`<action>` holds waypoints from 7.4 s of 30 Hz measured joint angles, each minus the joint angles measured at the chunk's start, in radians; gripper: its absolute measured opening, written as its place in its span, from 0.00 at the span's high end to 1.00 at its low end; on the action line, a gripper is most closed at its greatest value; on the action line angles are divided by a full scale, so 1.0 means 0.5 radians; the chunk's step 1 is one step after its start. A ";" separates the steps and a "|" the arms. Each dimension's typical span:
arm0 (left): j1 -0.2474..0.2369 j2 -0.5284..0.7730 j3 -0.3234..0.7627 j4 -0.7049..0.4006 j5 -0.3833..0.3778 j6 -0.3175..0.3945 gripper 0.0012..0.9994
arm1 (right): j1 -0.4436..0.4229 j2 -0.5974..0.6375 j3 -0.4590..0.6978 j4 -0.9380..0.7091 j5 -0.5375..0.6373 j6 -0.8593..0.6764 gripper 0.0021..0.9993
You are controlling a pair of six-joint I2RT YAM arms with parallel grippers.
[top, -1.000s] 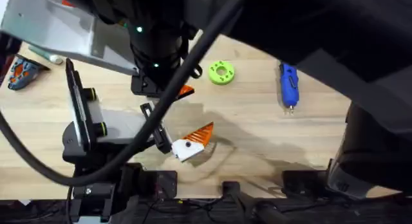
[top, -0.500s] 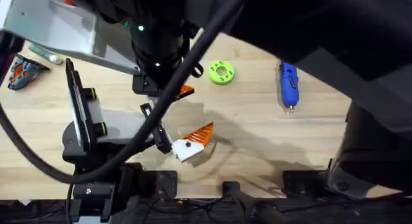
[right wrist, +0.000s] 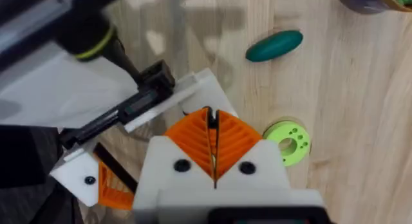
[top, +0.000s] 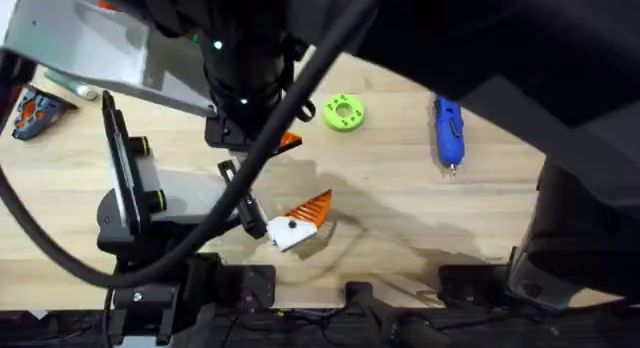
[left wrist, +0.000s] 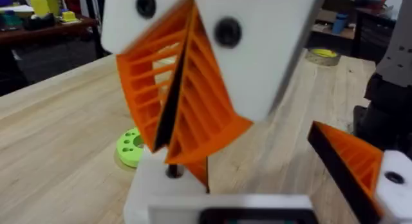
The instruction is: Pick up the gripper from the table and insert it into the empty holder that is missing its gripper. Then pick up a screw, insert it into the mounting hole, and use the screwdriver to tighten it. Finally, clean up the table by picking up the vegetable and placing it into the bucket.
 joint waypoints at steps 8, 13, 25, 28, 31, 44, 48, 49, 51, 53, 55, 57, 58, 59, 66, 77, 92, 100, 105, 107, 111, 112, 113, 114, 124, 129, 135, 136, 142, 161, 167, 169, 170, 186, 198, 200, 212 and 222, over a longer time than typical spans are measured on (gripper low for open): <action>0.000 0.000 0.000 0.000 0.000 0.000 0.01 | 0.000 0.024 0.004 0.011 -0.027 0.001 1.00; 0.000 0.000 0.000 -0.001 0.000 -0.013 0.01 | 0.002 0.067 0.005 0.009 -0.042 0.001 1.00; 0.000 0.000 0.000 -0.001 0.001 -0.015 0.01 | 0.003 0.067 0.006 0.007 -0.041 0.001 1.00; 0.000 0.000 0.000 -0.001 0.002 -0.015 0.01 | 0.003 0.067 0.006 0.007 -0.041 0.001 1.00; 0.000 0.000 0.000 -0.001 0.002 -0.015 0.01 | 0.003 0.067 0.006 0.006 -0.041 0.001 1.00; -0.002 0.000 0.000 -0.005 0.027 -0.017 0.01 | -0.036 0.065 0.036 -0.018 0.013 -0.007 0.07; -0.002 0.000 0.000 -0.005 0.030 -0.016 0.01 | -0.034 0.065 0.036 -0.019 0.014 -0.007 0.07; -0.002 0.000 0.000 -0.005 0.031 -0.016 0.01 | -0.034 0.065 0.036 -0.020 0.014 -0.007 0.07; -0.002 0.000 0.000 -0.005 0.033 -0.016 0.01 | -0.034 0.065 0.037 -0.026 0.014 -0.007 0.07; -0.002 0.000 0.000 -0.006 0.039 -0.015 0.01 | -0.034 0.063 0.037 -0.034 0.014 -0.006 0.07; -0.002 0.000 0.000 -0.006 0.038 -0.015 0.01 | -0.034 0.058 0.037 -0.061 0.007 0.002 0.07; -0.002 0.000 0.000 -0.005 0.037 -0.014 0.01 | -0.032 0.045 0.037 -0.108 -0.013 0.032 0.07; -0.002 0.000 0.000 -0.005 0.037 -0.014 0.01 | -0.033 0.035 0.039 -0.130 -0.024 0.055 0.07; -0.002 0.000 0.000 -0.005 0.037 -0.014 0.01 | -0.035 0.022 0.047 -0.164 -0.034 0.085 0.07; -0.002 0.000 0.000 -0.005 0.037 -0.014 0.01 | -0.176 -0.133 0.176 -0.246 -0.069 0.421 0.07; -0.002 0.000 0.000 -0.005 0.037 -0.014 0.01 | -0.515 -0.262 0.209 -0.307 -0.070 0.967 0.06; -0.002 0.000 0.000 -0.005 0.037 -0.014 0.01 | -0.752 -0.463 -0.294 -0.294 0.083 1.333 0.06; -0.002 0.000 0.000 -0.005 0.037 -0.014 0.01 | -0.969 -0.850 -0.905 0.086 0.090 1.448 0.06; -0.002 0.000 0.000 -0.005 0.037 -0.014 0.01 | -1.154 -1.009 -1.205 0.163 0.102 1.596 0.06; -0.002 0.000 0.000 -0.005 0.037 -0.014 0.01 | -1.243 -1.022 -1.232 0.095 0.153 1.670 0.06; -0.002 0.000 0.000 -0.005 0.037 -0.014 0.01 | -1.394 -1.022 -1.250 0.027 0.243 1.789 0.06; -0.002 0.000 0.000 -0.005 0.037 -0.014 0.01 | -1.424 -1.022 -1.250 0.026 0.253 1.806 0.06; -0.002 0.000 0.000 -0.005 0.037 -0.014 0.01 | -1.453 -1.022 -1.250 0.014 0.264 1.823 0.06; -0.002 0.000 0.000 -0.005 0.037 -0.014 0.01 | -1.477 -1.022 -1.250 -0.008 0.271 1.845 0.06; -0.002 0.000 0.000 -0.005 0.037 -0.014 0.01 | -1.559 -1.022 -1.469 0.049 0.300 2.017 0.06; -0.002 0.000 0.000 -0.005 0.037 -0.014 0.01 | -1.559 -1.022 -1.706 0.205 0.300 2.023 0.06; -0.002 0.000 0.000 -0.005 0.037 -0.014 0.01 | -1.560 -1.022 -1.808 0.298 0.300 2.014 0.02; -0.002 0.000 0.000 -0.005 0.037 -0.014 0.01 | -1.560 -1.022 -1.808 0.298 0.300 2.014 0.02; -0.002 0.000 0.000 -0.005 0.037 -0.014 0.01 | -1.560 -1.022 -1.808 0.291 0.300 2.013 0.01; -0.002 0.000 0.000 -0.005 0.037 -0.008 0.69 | -1.560 -1.022 -1.808 0.301 0.338 2.013 0.01; -0.002 -0.001 0.000 -0.005 0.037 0.001 0.99 | -1.560 -1.022 -1.808 0.301 0.343 2.013 0.01; -0.002 0.000 0.000 -0.005 0.037 0.001 0.98 | -1.560 -1.022 -1.808 0.301 0.343 2.013 0.01; -0.002 -0.001 0.000 -0.005 0.037 0.000 0.99 | -1.560 -1.022 -1.808 0.301 0.344 2.013 0.01; -0.002 -0.001 0.000 -0.005 0.037 0.000 0.99 | -1.648 -1.019 -1.808 0.460 0.343 1.981 0.01; -0.002 0.000 0.000 -0.005 0.037 0.001 0.99 | -1.826 -0.802 -1.809 0.739 0.274 1.713 0.01; -0.002 0.000 0.000 -0.005 0.037 0.000 0.99 | -1.827 -0.755 -1.809 0.773 0.266 1.690 0.01; -0.002 0.000 0.000 -0.005 0.037 0.000 0.99 | -1.946 -0.524 -1.812 0.871 0.178 1.518 0.01; -0.002 0.000 0.000 -0.005 0.037 0.000 0.99 | -2.014 -0.524 -1.956 1.020 0.063 1.339 0.01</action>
